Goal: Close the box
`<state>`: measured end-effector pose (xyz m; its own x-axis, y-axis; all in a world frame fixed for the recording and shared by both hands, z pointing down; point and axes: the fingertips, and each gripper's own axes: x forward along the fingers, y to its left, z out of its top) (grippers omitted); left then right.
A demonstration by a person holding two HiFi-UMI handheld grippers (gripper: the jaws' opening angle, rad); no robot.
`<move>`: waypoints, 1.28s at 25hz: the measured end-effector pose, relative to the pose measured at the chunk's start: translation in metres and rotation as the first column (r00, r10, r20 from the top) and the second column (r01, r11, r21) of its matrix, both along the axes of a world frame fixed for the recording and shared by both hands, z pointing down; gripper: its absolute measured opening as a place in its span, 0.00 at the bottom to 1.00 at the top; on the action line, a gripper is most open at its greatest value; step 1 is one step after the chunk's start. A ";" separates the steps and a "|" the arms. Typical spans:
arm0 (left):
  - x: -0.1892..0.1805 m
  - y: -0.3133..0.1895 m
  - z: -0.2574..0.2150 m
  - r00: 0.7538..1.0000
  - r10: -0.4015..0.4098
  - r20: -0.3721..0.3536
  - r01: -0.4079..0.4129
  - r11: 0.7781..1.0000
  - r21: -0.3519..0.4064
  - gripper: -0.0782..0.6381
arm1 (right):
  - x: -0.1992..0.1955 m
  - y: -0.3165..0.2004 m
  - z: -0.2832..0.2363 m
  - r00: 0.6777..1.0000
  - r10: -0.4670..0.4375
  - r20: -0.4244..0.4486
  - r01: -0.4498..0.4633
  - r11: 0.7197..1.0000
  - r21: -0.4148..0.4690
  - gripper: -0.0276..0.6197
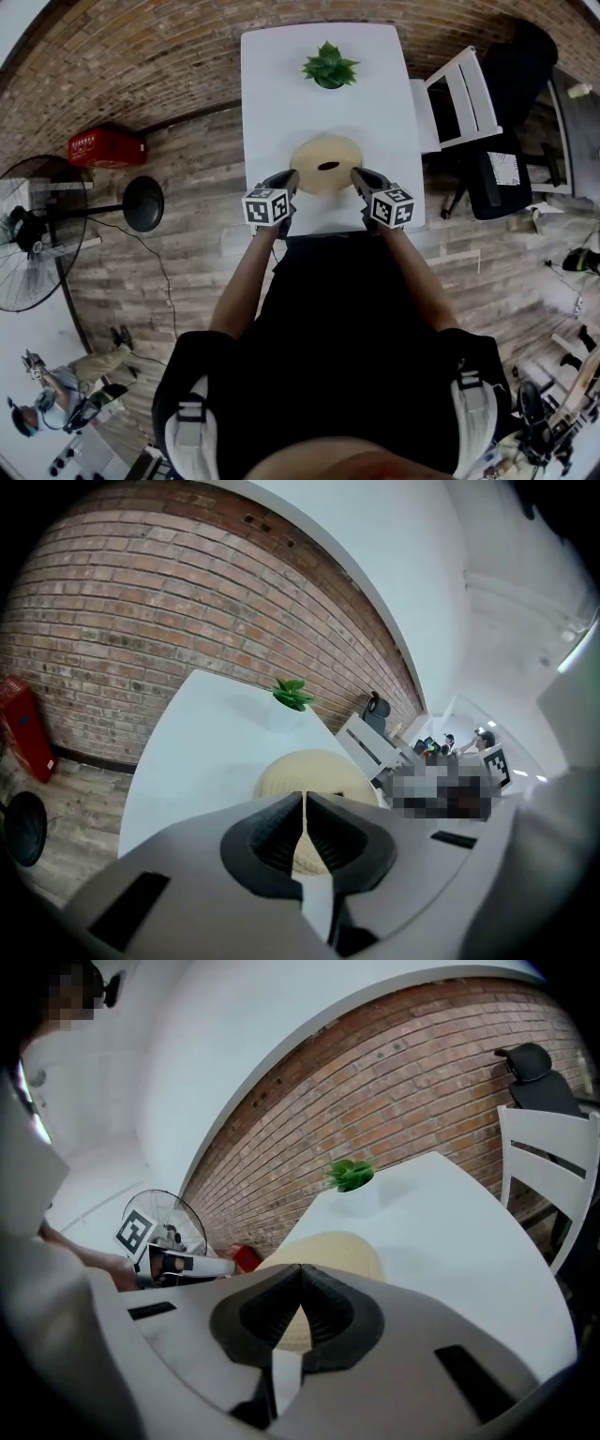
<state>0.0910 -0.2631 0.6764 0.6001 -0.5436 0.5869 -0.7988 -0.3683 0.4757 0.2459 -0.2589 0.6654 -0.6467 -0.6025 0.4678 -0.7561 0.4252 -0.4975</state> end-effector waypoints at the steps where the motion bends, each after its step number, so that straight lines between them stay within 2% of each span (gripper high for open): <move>1: 0.000 0.002 -0.001 1.000 0.013 -0.003 -0.013 1.000 0.004 0.15 | -0.001 0.002 -0.002 1.000 -0.007 -0.003 0.007 1.000 0.008 0.04; 6: 0.000 0.010 -0.007 0.997 0.076 -0.011 -0.076 0.996 0.045 0.14 | -0.007 0.010 -0.009 0.996 -0.051 -0.072 0.055 0.997 0.060 0.04; 10: -0.001 0.011 -0.016 0.995 0.093 -0.031 -0.090 0.994 0.068 0.14 | -0.010 0.009 -0.015 0.990 -0.076 -0.117 0.087 0.992 0.091 0.04; 15: -0.002 0.012 -0.025 0.994 0.089 -0.070 -0.084 0.994 0.073 0.14 | -0.018 0.007 -0.022 0.990 -0.086 -0.109 0.097 0.990 0.100 0.04; 26: -0.006 0.014 -0.039 0.992 0.099 -0.083 -0.092 0.992 0.088 0.14 | -0.028 0.008 -0.029 0.993 -0.094 -0.064 0.100 0.991 0.089 0.04; 32: -0.015 0.018 -0.040 0.993 0.092 -0.080 -0.085 0.992 0.088 0.14 | -0.028 0.012 -0.028 0.994 -0.087 -0.071 0.093 0.992 0.085 0.04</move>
<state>0.0764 -0.2447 0.6361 0.6933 -0.5314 0.4868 -0.7198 -0.4774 0.5039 0.2176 -0.2472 0.6376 -0.6688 -0.5841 0.4599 -0.7434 0.5324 -0.4048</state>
